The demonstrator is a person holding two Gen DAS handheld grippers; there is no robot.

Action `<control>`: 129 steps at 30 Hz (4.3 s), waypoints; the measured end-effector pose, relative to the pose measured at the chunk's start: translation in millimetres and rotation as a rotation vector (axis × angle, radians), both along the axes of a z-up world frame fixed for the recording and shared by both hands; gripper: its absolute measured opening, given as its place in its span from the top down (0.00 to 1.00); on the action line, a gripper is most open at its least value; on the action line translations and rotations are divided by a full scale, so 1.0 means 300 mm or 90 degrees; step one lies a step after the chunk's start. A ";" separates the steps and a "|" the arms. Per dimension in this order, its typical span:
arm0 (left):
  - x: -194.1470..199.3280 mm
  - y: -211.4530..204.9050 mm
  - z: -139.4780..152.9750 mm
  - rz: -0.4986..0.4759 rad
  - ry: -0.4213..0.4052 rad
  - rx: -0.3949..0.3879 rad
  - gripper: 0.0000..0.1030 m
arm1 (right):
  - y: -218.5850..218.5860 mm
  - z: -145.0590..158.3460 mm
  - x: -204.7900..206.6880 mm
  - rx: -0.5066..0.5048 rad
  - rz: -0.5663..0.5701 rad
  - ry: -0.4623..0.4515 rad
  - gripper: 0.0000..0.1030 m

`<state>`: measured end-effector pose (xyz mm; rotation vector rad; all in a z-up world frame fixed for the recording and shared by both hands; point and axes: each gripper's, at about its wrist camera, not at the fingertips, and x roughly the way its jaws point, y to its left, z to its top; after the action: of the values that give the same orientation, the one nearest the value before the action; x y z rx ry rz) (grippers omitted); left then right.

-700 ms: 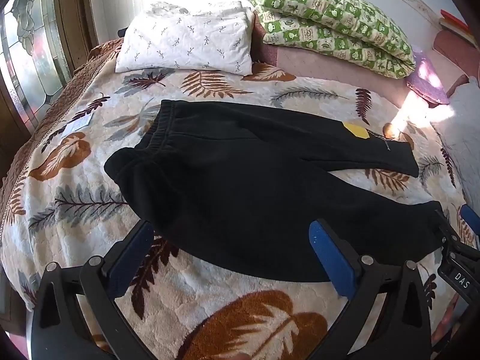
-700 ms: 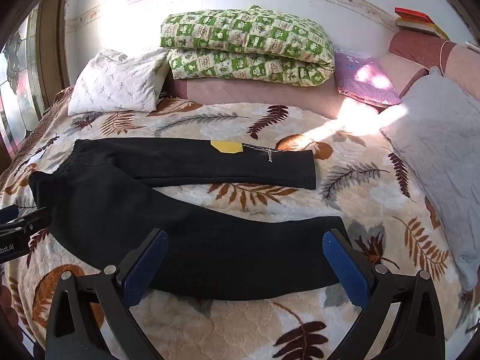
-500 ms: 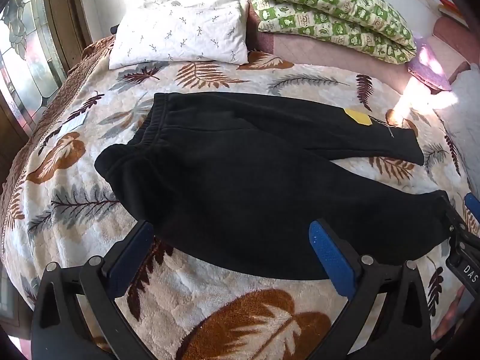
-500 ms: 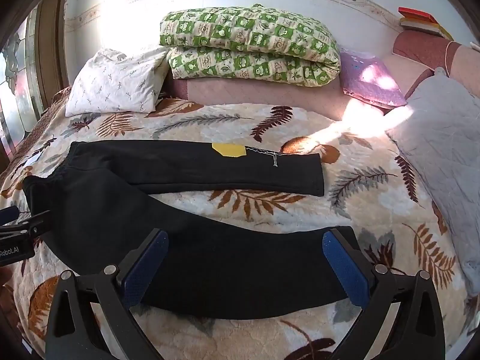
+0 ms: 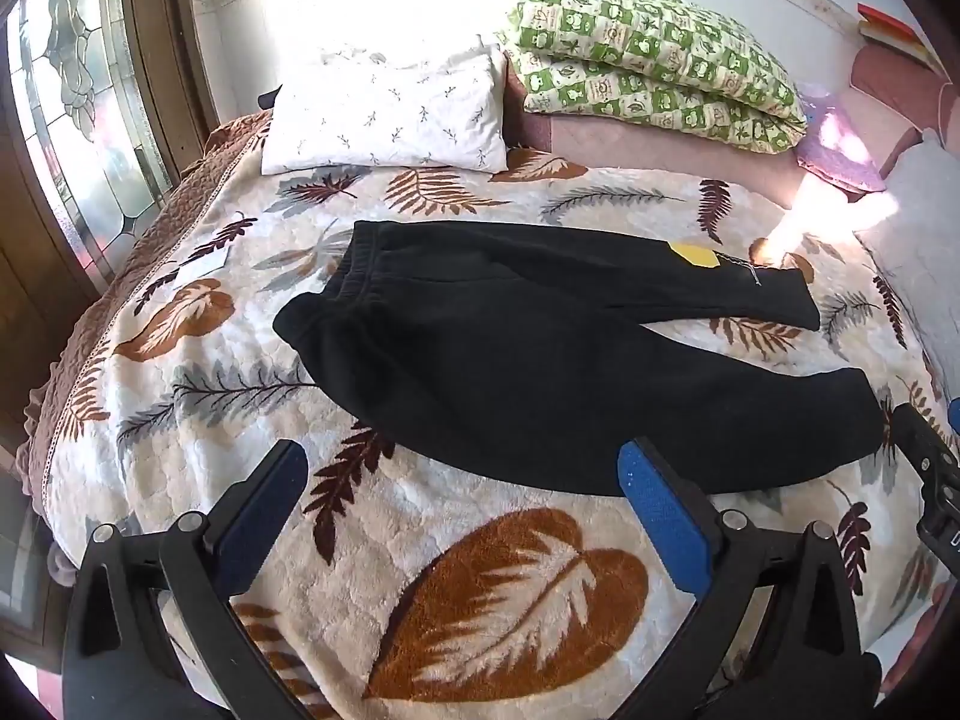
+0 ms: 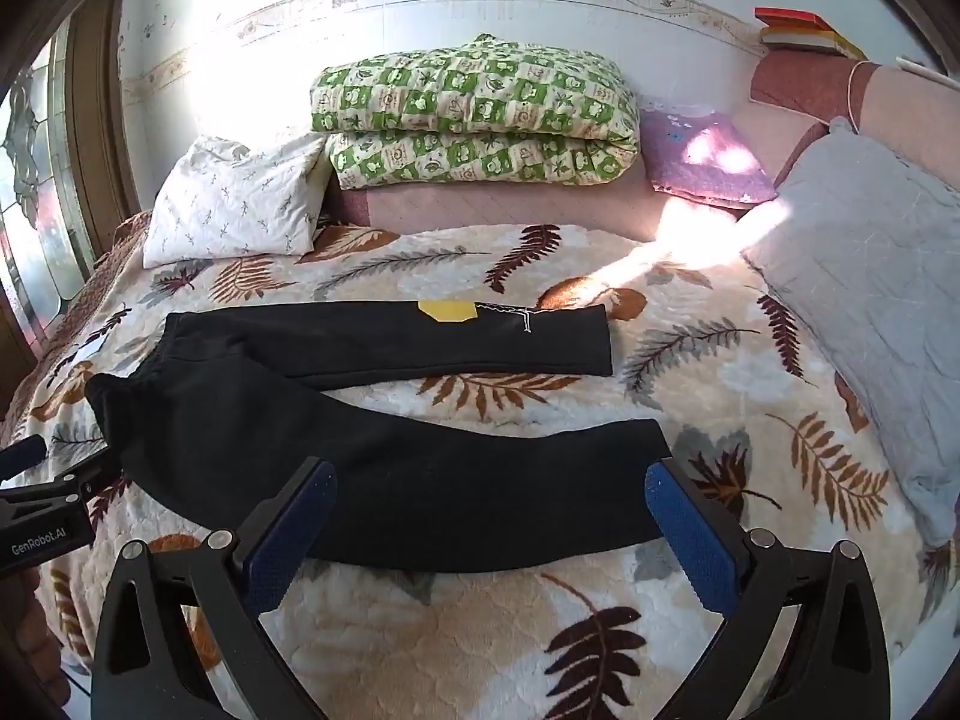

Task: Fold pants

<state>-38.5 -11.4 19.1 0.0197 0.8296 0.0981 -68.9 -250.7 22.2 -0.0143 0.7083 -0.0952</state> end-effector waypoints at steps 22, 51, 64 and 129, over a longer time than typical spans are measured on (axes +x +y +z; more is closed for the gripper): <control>-0.041 -0.046 0.052 -0.001 -0.012 -0.006 0.00 | -0.023 0.014 -0.101 0.019 0.000 -0.007 0.00; -0.004 -0.079 0.025 -0.008 0.017 -0.007 0.00 | -0.053 -0.029 -0.062 0.022 0.003 0.012 0.00; 0.007 -0.095 0.010 -0.010 0.025 -0.011 0.00 | -0.058 -0.051 -0.052 0.025 0.002 0.021 0.00; 1.099 0.440 -0.246 0.044 0.395 -0.165 0.57 | -0.576 -0.349 1.034 0.253 0.109 0.304 0.26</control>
<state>291.1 120.7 -54.6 -0.2339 1.4591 0.0474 241.3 -423.5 -82.6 0.2906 1.1893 0.2222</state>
